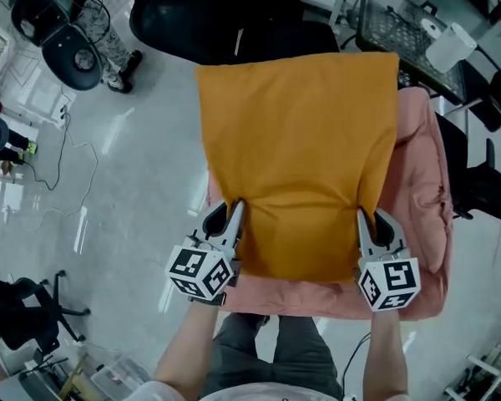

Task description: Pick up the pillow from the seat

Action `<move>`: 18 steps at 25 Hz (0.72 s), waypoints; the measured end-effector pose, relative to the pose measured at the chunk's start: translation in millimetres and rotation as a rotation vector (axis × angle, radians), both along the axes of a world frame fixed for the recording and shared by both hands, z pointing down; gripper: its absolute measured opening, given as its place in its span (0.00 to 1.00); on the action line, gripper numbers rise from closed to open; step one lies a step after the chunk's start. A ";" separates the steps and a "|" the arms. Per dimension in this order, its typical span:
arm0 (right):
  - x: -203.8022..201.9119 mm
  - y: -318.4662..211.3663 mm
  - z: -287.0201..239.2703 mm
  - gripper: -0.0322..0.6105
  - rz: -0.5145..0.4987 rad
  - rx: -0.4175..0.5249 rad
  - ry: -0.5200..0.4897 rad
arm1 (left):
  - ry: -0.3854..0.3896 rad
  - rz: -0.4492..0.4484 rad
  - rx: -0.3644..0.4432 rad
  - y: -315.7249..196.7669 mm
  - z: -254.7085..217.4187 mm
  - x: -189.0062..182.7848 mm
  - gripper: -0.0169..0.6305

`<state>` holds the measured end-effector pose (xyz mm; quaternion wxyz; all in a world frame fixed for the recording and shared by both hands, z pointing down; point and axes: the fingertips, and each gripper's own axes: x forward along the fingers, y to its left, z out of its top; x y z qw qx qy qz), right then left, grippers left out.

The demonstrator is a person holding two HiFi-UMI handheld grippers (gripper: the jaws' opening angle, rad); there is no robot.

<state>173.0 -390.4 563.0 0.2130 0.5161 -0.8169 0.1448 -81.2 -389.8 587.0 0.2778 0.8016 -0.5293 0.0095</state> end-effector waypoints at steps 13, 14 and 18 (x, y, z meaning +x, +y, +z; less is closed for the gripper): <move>-37.9 27.8 -205.1 0.14 -0.009 0.287 -0.075 | -0.093 0.001 0.299 29.6 -226.7 -40.0 0.14; -36.3 29.0 -217.8 0.14 -0.010 0.304 -0.079 | -0.098 0.000 0.315 31.2 -240.5 -38.3 0.14; -36.8 47.6 -263.6 0.14 -0.006 0.377 -0.086 | -0.119 0.002 0.384 50.8 -289.9 -38.6 0.14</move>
